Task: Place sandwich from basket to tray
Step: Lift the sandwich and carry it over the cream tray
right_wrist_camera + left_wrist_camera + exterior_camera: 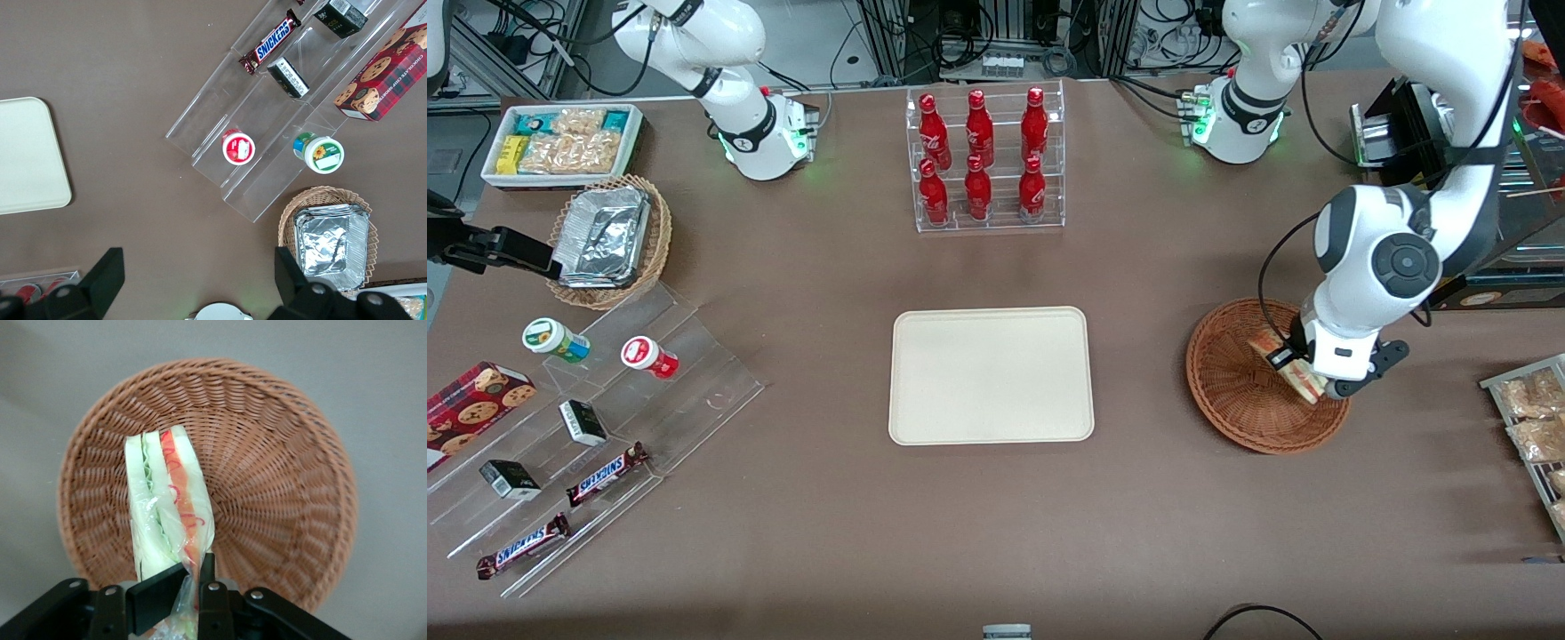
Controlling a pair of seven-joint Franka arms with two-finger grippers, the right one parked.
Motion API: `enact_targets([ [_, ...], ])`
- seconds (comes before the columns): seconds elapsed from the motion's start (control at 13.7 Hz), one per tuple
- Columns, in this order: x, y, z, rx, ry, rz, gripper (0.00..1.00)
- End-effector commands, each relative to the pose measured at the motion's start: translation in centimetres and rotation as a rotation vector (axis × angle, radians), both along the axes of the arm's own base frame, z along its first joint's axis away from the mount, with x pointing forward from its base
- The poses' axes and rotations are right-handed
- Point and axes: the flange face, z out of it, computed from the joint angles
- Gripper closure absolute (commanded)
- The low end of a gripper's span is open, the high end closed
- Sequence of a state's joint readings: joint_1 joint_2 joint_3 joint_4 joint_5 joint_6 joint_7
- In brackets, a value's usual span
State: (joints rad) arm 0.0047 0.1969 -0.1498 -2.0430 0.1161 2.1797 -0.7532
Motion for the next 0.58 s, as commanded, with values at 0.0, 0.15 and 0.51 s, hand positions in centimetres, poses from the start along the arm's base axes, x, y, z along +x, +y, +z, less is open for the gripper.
enact_targets([
  [0.0,0.6,-4.2,5.4,0.031,0.01,-0.067,1.0],
  [0.15,0.4,-8.2,8.0,0.036,0.013,-0.116,1.0],
  [0.51,-1.8,-21.6,7.6,0.009,-0.004,-0.318,1.0],
])
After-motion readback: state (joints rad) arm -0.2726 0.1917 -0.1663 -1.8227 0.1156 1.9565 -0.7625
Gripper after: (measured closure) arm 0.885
